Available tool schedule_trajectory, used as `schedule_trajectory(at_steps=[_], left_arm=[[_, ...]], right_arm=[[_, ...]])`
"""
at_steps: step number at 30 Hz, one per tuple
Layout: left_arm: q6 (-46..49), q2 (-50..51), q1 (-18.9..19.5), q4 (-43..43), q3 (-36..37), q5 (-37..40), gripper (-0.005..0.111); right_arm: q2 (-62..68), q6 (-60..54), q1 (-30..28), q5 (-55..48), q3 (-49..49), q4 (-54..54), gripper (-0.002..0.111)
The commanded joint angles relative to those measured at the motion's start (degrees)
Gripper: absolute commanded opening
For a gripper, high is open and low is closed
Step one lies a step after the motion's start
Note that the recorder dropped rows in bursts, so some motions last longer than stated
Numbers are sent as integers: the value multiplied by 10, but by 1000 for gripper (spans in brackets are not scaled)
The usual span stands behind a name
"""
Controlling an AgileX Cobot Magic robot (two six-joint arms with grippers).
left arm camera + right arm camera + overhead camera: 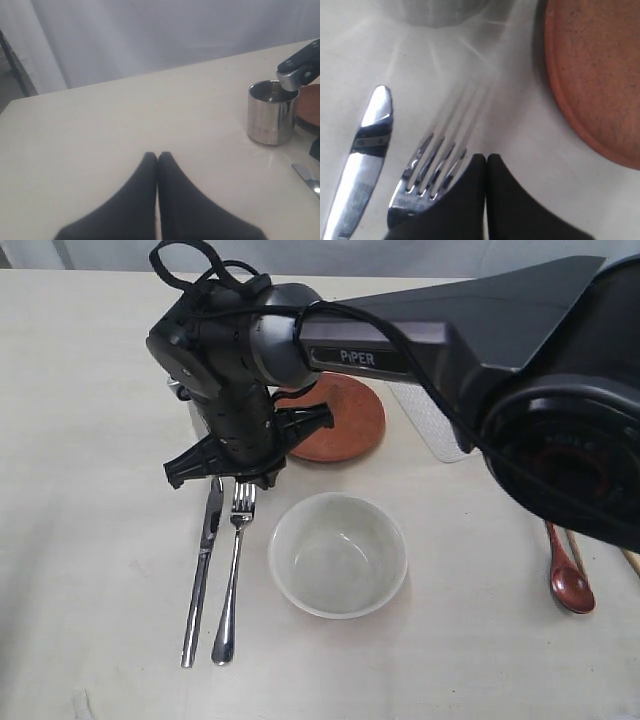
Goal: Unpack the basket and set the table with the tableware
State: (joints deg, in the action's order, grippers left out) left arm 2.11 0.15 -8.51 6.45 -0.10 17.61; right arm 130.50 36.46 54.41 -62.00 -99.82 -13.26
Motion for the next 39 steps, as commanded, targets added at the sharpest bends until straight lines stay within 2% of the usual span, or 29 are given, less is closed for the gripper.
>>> schedule_trajectory(at_steps=[1, 12, 20, 25, 29, 34, 39], left_arm=[[-2, -2, 3, -4, 1, -5, 0], [-2, -2, 3, -4, 1, -5, 0], [-2, -2, 3, -4, 1, -5, 0], [-2, -2, 3, -4, 1, -5, 0], [-2, -2, 3, -4, 1, -5, 0], [-2, -2, 3, -4, 1, -5, 0], [-2, -2, 3, -4, 1, -5, 0]], right_arm=[[16, -3, -3, 8, -5, 13, 0], [23, -4, -3, 45, -7, 85, 0], [-32, -5, -3, -15, -7, 89, 0], [-50, 4, 41, -57, -7, 99, 0], [-60, 34, 65, -21, -7, 109, 0], [-75, 46, 66, -44, -2, 102, 0], [-125, 78, 66, 18, 75, 80, 0]])
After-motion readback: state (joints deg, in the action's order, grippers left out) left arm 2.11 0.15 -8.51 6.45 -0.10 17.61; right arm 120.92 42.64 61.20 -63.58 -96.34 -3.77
